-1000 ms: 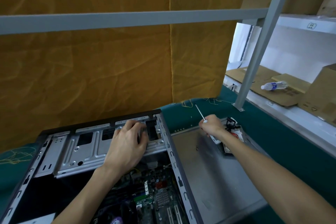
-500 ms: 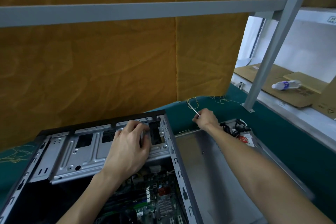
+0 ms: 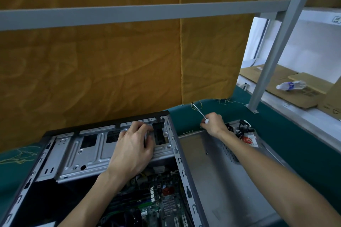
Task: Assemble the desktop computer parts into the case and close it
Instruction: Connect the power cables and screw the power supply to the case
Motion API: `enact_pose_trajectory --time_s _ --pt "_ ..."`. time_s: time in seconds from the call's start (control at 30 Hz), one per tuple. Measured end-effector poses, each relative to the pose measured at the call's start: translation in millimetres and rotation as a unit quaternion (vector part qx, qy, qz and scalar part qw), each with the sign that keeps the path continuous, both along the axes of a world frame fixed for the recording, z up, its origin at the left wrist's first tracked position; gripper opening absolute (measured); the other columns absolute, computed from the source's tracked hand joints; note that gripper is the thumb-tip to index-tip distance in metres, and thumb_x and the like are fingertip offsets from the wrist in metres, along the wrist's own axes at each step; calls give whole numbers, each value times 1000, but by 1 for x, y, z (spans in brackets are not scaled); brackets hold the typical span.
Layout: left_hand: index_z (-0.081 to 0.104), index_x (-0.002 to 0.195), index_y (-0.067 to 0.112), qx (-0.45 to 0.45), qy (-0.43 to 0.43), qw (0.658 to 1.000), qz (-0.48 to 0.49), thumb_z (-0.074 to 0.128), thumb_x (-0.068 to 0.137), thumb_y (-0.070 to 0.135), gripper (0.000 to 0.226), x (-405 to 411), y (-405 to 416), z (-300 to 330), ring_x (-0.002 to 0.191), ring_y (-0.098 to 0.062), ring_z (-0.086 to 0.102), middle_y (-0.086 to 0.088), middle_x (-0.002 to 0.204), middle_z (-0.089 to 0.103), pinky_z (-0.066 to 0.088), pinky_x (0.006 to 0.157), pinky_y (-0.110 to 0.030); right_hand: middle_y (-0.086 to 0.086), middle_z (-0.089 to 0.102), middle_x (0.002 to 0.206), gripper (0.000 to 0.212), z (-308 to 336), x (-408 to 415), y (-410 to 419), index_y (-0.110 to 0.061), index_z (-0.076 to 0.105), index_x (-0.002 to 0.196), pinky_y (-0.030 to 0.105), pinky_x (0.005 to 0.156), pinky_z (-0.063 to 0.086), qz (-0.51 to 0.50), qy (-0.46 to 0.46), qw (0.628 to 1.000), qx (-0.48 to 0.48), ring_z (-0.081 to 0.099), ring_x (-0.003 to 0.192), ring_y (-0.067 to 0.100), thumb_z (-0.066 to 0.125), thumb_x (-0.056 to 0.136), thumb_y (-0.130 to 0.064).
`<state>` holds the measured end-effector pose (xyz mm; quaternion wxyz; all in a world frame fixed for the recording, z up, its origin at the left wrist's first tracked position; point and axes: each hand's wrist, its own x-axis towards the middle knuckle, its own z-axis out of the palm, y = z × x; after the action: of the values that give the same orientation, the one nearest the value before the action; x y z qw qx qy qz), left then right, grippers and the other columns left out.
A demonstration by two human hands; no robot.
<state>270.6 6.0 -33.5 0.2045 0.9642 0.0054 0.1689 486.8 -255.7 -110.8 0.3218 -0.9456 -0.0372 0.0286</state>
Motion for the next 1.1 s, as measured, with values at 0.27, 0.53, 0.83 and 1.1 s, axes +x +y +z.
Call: enact_pose_trajectory --time_s 0.27,0.53,0.83,1.1 --pt "63 119 24 -2 -3 1000 -3 50 102 29 22 -1 0 1 100 -19 60 7 122 54 40 97 -41 9 61 88 12 6 -8 11 -14 60 86 34 67 42 47 -30 989 -137 57 79 30 66 96 -9" --pt "65 119 20 -1 -4 1000 1 51 101 27 24 -1 0 0 98 -22 61 4 123 55 41 99 -43 8 70 83 12 17 -38 -1 -10 72 78 37 71 55 29 -49 998 -29 66 81 26 69 89 -7" --pt "62 123 22 1 16 1000 6 48 102 30 27 -3 -1 1 104 -27 61 2 129 54 38 103 -45 0 71 74 15 -5 -108 -19 -9 69 72 24 61 49 77 29 997 10 65 70 11 82 79 -12" --pt "63 124 21 0 21 1000 3 48 102 30 28 -5 -2 3 105 -27 62 1 131 54 38 103 -45 -15 69 74 30 -3 -125 -21 -31 67 94 9 57 43 89 2 994 59 63 65 -8 84 77 -13"
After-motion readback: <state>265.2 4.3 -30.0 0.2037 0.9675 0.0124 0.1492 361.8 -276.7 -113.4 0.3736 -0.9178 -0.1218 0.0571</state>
